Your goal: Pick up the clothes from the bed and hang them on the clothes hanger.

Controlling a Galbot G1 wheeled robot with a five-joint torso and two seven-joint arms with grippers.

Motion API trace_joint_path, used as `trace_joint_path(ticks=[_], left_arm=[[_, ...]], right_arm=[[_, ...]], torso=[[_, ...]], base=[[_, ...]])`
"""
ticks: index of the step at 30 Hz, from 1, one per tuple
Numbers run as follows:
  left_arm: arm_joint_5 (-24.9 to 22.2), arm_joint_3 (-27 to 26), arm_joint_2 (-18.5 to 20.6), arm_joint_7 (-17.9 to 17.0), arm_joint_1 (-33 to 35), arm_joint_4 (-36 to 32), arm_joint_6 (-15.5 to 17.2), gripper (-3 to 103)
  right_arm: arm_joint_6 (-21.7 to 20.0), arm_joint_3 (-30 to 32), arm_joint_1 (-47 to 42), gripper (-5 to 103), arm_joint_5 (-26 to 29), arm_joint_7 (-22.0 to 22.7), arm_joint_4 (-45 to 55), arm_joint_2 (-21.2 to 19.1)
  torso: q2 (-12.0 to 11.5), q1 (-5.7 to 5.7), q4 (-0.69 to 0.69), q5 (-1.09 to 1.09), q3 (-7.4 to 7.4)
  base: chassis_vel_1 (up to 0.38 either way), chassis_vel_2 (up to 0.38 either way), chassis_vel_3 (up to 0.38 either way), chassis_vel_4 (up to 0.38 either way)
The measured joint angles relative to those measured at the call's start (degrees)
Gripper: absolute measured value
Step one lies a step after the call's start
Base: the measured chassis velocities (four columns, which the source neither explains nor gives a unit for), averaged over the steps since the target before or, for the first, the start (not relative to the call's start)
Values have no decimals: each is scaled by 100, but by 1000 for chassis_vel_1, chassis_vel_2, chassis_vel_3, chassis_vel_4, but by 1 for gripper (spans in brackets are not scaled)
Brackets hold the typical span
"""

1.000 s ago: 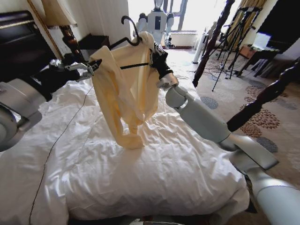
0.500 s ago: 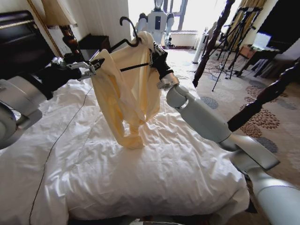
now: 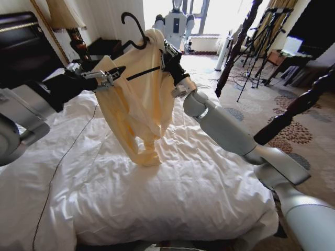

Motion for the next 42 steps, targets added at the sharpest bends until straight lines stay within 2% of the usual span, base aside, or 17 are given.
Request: trace_joint_path(ticks=[4, 6, 7, 13, 18, 26, 30, 33, 42], left_arm=[[5, 13, 17, 81, -3, 44, -67, 81], [9, 14, 13, 96, -2, 58, -87, 72], [9, 14, 13, 96, -2, 58, -87, 72], [14, 8, -33, 97, 3, 78, -90, 52], [18, 14, -10, 97, -17, 99, -91, 45], [23, 26, 142, 139, -89, 189, -93, 17], [23, 30, 145, 165, -93, 196, -93, 13], [27, 40, 122, 214, -94, 195, -93, 3], [28, 36, 124, 288, -119, 235, -93, 3]], right_arm=[[24, 2, 9, 2, -90, 7, -3, 25], [24, -15, 10, 2, -95, 22, 17, 31], [24, -15, 10, 2, -95, 22, 17, 31], [18, -74, 46, 2, -66, 50, 89, 19], [2, -143, 51, 2, -41, 60, 173, -1], [-138, -384, -37, 2, 36, 135, 376, 26], [-149, -390, -45, 2, 50, 141, 378, 27], [-151, -389, -39, 2, 62, 141, 347, 25], [-115, -360, -52, 2, 27, 137, 215, 47]], torso=[[0, 0, 0, 0, 0], [0, 0, 0, 0, 0], [0, 0, 0, 0, 0], [0, 0, 0, 0, 0], [0, 0, 0, 0, 0], [0, 0, 0, 0, 0], [0, 0, 0, 0, 0], [0, 0, 0, 0, 0], [0, 0, 0, 0, 0]], base=[[0, 0, 0, 0], [0, 0, 0, 0], [0, 0, 0, 0], [0, 0, 0, 0], [0, 0, 0, 0], [0, 0, 0, 0], [0, 0, 0, 0], [0, 0, 0, 0], [0, 0, 0, 0]])
